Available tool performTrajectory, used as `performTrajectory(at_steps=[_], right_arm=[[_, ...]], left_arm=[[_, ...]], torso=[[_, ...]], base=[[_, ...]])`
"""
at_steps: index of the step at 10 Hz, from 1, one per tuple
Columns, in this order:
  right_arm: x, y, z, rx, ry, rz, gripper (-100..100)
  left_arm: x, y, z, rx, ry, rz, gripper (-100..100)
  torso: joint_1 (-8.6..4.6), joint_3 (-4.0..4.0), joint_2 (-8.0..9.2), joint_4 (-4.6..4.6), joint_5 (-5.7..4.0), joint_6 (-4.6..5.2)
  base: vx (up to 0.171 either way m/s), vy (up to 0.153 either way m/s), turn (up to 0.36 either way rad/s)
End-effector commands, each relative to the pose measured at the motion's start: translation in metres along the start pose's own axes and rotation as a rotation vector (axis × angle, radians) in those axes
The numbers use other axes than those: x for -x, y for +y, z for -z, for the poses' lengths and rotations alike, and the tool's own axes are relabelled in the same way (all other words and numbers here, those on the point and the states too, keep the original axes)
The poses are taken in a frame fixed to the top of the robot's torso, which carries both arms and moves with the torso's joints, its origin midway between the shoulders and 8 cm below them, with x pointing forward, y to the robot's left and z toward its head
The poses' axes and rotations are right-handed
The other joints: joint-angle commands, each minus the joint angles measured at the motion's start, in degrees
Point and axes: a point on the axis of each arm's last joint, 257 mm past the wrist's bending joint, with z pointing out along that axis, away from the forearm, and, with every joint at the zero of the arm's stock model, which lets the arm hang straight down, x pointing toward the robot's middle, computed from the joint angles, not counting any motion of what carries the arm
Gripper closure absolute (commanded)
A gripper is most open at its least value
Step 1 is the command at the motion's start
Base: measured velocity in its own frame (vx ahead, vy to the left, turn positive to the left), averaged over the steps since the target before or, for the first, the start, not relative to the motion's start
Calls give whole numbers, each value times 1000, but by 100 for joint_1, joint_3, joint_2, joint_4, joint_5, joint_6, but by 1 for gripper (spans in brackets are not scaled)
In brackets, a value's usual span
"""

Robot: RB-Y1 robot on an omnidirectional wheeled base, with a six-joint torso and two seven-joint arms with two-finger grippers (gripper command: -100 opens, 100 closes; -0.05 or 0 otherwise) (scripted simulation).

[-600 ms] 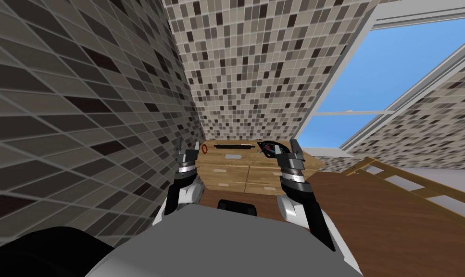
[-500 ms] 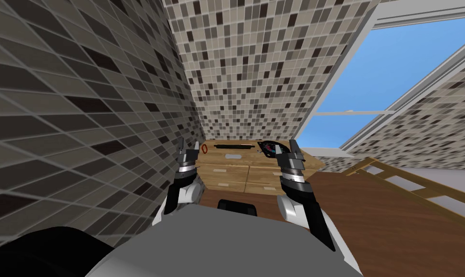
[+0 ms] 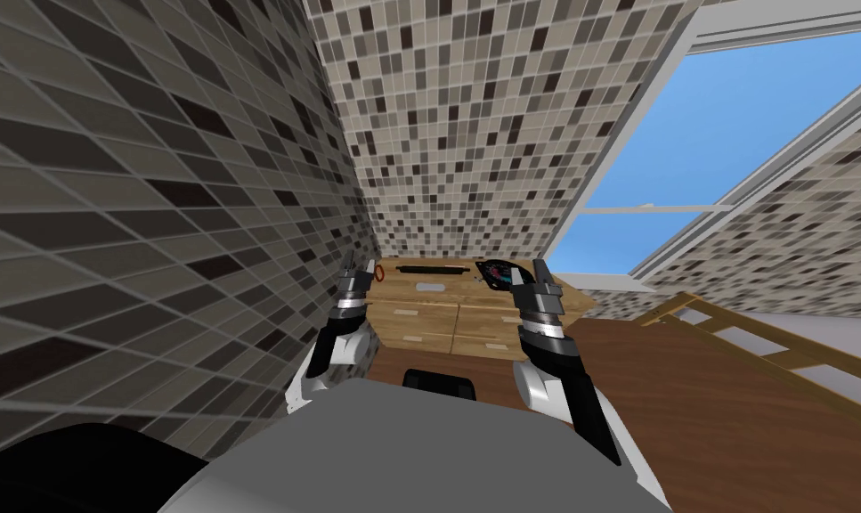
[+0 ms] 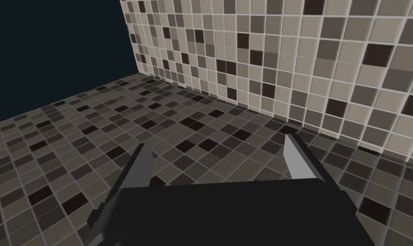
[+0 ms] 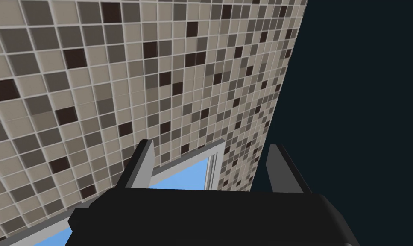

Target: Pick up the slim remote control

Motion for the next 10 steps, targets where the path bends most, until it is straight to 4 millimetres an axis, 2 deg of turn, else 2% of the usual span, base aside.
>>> performTrajectory(at_steps=[1,6,7,8,9,10], right_arm=[[0,0,0,0,0,0,0],[0,0,0,0,0,0,0],[0,0,0,0,0,0,0],[0,0,0,0,0,0,0],[0,0,0,0,0,0,0],[0,0,0,0,0,0,0]], left_arm=[[-4,10,-9,28,22,-21,-100],[-5,39,-24,121,38,-49,-100],[-6,44,-33,129,46,-62,-100],[-5,51,-32,155,44,-63,-100],[-6,55,-41,162,50,-74,-100],[-5,64,-40,195,48,-75,-100]], torso=[[0,0,0,0,0,0],[-3,-2,-3,-1,-1,0],[-1,-1,-3,0,-1,0],[-4,-1,-2,0,-1,0],[-3,-2,-4,-1,-1,0],[-5,-2,-4,-1,-1,0]], base=[[-61,-57,32],[-39,-49,21],[-44,-54,37],[-37,-49,17],[-40,-55,25],[-35,-51,17]])
